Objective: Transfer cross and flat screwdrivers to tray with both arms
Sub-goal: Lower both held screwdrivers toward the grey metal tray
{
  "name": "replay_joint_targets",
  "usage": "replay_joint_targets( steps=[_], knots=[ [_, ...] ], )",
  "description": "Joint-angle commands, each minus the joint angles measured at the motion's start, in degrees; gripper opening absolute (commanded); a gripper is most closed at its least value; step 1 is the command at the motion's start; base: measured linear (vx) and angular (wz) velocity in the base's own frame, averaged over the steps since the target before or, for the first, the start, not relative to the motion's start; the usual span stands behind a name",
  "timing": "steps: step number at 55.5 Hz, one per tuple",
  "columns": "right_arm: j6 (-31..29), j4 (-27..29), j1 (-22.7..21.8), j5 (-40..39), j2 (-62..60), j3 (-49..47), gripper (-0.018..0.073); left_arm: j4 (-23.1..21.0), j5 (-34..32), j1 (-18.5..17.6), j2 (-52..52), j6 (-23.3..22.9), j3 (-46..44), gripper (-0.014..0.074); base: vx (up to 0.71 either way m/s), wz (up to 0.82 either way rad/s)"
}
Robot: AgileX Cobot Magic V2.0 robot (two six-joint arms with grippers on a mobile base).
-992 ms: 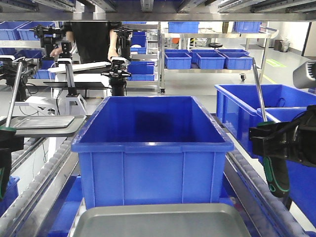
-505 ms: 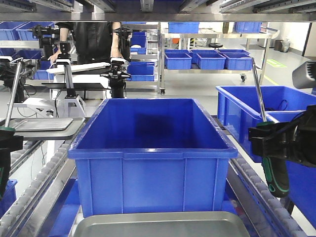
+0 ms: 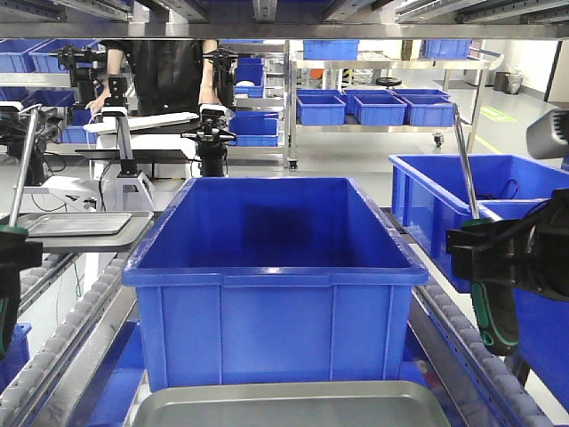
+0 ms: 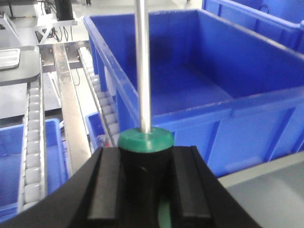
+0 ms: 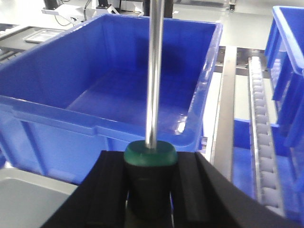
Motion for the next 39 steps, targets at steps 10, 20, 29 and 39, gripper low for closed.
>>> replay_joint_targets(
  steps=[10,20,29,39],
  knots=[
    [-1.7,11.1,0.0,6.6,3.0,-2.0,-0.0008,-18.6,2.3,-1.5,2.4,-0.2,-1.8,0.0001,0.00,0.00],
    [-4.7,18.3,0.4,10.0,7.8,-2.0,-0.0008,-20.6,2.8,-11.3,10.1,-0.3,-0.8,0.0003,0.00,0.00],
    [-4.4,17.6,7.9,8.7,12.9,-2.0,-0.0008,-21.2,-4.5,-20.9,15.2,-0.4,3.5,0.0003,0.00,0.00],
    [0.7,16.4,11.5,8.3,17.8,-2.0,-0.0008,-21.3,-6.5,-23.1,18.0,-0.4,4.9,0.0003,0.00,0.00]
  ],
)
